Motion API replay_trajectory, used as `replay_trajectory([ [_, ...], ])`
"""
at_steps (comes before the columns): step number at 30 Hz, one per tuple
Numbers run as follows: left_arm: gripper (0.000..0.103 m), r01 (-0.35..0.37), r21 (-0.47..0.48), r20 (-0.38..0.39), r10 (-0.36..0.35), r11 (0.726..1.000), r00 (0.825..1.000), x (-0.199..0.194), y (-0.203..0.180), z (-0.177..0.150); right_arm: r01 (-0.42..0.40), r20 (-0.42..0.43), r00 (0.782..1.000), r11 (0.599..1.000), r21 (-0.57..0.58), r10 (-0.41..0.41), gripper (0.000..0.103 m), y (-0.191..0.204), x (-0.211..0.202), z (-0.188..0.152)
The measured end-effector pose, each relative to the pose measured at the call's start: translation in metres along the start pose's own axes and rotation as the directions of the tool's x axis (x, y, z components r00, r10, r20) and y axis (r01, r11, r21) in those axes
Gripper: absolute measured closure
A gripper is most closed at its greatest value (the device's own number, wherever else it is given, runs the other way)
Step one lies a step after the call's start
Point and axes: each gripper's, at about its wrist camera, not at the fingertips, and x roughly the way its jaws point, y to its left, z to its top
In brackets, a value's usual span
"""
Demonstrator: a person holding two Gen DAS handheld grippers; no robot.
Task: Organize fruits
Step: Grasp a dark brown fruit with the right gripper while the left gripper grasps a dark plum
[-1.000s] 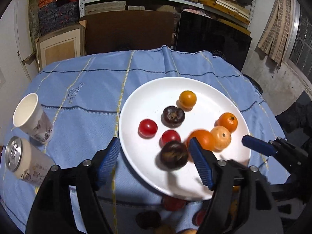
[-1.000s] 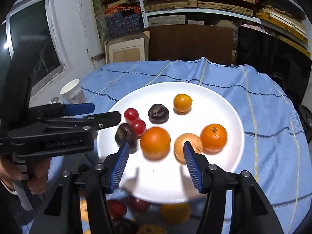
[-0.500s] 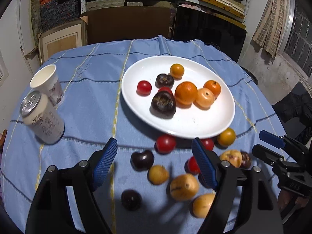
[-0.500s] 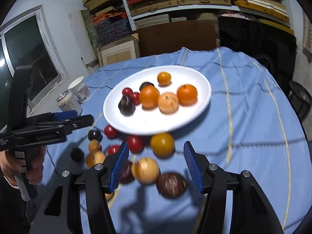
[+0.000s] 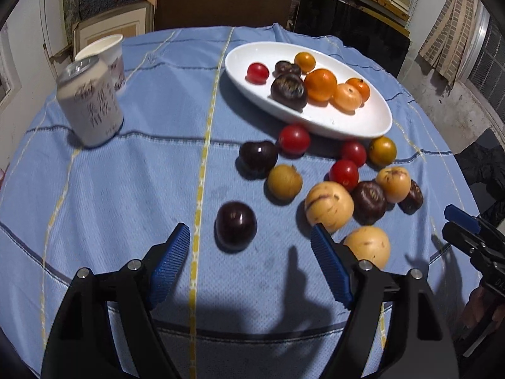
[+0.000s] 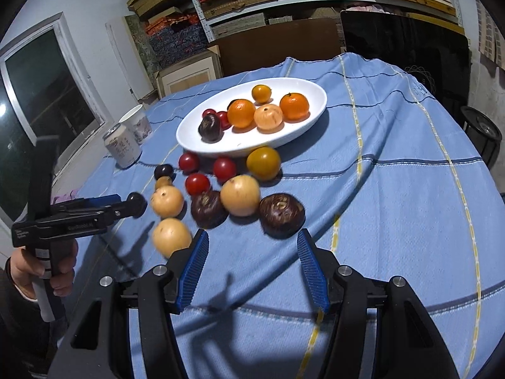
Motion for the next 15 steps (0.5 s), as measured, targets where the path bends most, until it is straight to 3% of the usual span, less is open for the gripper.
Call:
replay_trajectory([
  [7,0.026,-0.004,0.001,-0.020,0.004,1.000,1.000,0.003,0.000,-0.009,0.017,-0.008,1.000,0.999,-0.035,-0.017,0.044,0.007,0.001,-0.006],
  [15,0.026,-0.008,-0.003,-0.029,0.008,1.000,1.000,0.006,0.002,-0.011,0.202,-0.041,0.977,0.970,-0.134,-0.209,0.048,0.008,0.031,0.010],
])
